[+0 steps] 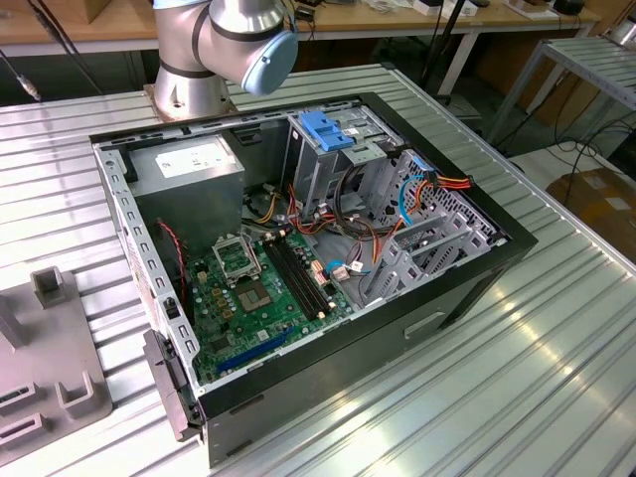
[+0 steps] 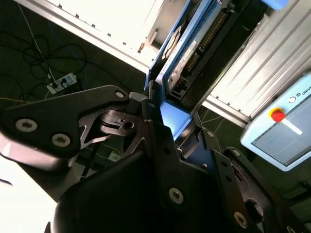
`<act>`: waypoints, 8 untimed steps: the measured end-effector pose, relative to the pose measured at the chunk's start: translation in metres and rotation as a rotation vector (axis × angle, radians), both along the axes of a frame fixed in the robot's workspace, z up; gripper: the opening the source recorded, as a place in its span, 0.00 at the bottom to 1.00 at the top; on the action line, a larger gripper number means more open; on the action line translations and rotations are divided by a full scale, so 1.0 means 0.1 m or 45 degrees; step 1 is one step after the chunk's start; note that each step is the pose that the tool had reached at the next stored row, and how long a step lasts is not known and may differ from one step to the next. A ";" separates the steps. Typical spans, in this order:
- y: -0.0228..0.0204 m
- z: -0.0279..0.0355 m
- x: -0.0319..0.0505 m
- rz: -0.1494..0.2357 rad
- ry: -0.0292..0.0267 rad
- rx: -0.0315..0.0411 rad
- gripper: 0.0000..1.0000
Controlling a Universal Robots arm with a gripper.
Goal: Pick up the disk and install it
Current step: 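Pick up the disk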
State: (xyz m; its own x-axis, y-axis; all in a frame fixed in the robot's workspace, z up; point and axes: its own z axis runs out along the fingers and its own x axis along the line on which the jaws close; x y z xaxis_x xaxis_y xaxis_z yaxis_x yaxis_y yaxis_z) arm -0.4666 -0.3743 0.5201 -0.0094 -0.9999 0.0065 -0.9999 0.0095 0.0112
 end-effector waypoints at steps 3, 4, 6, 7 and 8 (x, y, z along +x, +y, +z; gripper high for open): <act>0.000 0.000 0.003 0.000 0.0000 -0.0004 0.37; 0.000 0.000 0.018 0.000 -0.0001 -0.0004 0.37; 0.000 0.000 0.074 0.000 0.0000 -0.0005 0.37; 0.000 0.000 0.100 0.000 0.0000 -0.0004 0.37; 0.000 0.000 0.117 0.000 0.0000 -0.0004 0.37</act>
